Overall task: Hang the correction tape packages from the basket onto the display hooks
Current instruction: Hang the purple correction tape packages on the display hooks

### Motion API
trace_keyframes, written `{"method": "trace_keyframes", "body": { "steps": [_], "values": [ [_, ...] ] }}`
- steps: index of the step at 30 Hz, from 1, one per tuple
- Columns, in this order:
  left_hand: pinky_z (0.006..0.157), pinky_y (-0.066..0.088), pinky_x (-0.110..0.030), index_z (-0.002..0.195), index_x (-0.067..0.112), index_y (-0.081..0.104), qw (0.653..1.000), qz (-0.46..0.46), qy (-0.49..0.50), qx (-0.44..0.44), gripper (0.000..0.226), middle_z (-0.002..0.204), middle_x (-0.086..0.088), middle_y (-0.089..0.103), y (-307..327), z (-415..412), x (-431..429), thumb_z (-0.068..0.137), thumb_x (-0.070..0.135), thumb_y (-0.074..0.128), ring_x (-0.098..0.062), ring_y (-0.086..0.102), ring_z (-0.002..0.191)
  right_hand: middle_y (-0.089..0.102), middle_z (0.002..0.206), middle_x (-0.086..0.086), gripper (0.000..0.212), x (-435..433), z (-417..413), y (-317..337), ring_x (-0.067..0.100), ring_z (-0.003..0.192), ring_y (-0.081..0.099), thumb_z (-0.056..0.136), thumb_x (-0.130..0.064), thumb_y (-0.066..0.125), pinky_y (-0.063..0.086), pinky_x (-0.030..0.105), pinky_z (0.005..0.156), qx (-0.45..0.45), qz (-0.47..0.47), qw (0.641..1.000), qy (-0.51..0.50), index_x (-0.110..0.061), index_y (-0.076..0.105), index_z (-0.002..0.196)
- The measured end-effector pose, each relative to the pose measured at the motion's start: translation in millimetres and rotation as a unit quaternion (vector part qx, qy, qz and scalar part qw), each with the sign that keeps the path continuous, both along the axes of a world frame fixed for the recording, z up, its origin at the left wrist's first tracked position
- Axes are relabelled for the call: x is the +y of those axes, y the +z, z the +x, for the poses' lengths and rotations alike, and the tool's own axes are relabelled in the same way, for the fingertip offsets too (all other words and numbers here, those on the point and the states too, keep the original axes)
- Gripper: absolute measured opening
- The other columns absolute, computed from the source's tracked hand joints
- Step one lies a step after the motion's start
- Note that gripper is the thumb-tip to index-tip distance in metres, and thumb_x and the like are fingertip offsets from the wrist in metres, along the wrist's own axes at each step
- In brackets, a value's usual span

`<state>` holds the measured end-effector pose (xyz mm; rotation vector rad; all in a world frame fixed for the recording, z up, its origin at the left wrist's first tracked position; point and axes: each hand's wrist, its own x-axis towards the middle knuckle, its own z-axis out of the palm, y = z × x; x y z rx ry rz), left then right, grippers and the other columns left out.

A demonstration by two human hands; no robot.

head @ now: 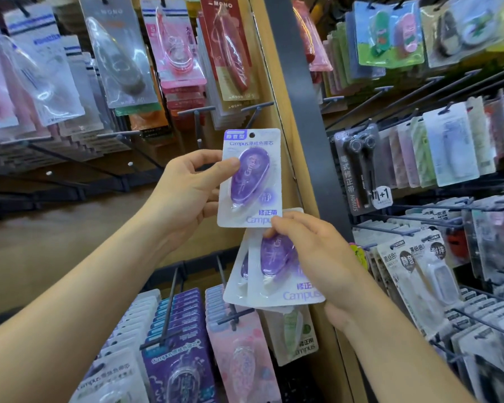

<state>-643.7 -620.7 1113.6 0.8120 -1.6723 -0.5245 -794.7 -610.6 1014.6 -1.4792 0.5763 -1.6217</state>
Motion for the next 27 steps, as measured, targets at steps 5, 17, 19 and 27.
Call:
{"method": "trace_keyframes", "body": {
  "steps": [5,17,19,27],
  "values": [
    [0.069,0.057,-0.038,0.105,0.012,0.07,1.0,0.0,0.019,-0.016,0.024,0.094,-0.008,0.077,0,-9,2,0.095,0.031,0.061,-0.023,0.073,0.076,0.059,0.066,-0.005,0.04,-1,2,-1,0.006,0.055,0.055,0.095,-0.017,0.056,0.044,0.017,0.053,-0.077,0.01,0.997,0.0,-0.019,0.061,0.056],
    [0.048,0.051,-0.021,0.095,0.014,0.07,0.993,0.022,0.117,-0.025,0.023,0.082,-0.001,0.075,6,-1,-38,0.096,0.035,0.061,-0.009,0.07,0.059,0.068,0.086,0.001,0.03,-5,2,-6,0.013,0.072,0.064,0.093,-0.007,0.055,0.052,0.028,0.065,-0.009,0.003,0.999,0.044,-0.021,0.076,0.077],
    [0.049,0.051,-0.022,0.1,0.014,0.069,0.989,0.022,0.143,-0.039,0.025,0.088,-0.002,0.074,5,2,-55,0.095,0.037,0.062,-0.009,0.07,0.063,0.07,0.088,-0.004,0.029,-3,2,-10,0.012,0.077,0.065,0.093,-0.005,0.055,0.052,0.027,0.068,0.041,-0.017,0.998,0.039,-0.026,0.076,0.09],
    [0.076,0.058,-0.036,0.102,0.01,0.063,0.967,0.034,0.242,-0.066,0.025,0.111,-0.011,0.07,4,7,-130,0.095,0.034,0.063,-0.026,0.068,0.101,0.069,0.119,-0.004,0.067,-7,5,-14,0.013,0.103,0.07,0.089,-0.008,0.069,0.058,0.039,0.091,-0.027,-0.059,0.997,0.029,-0.05,0.038,0.131]
  ]
}}
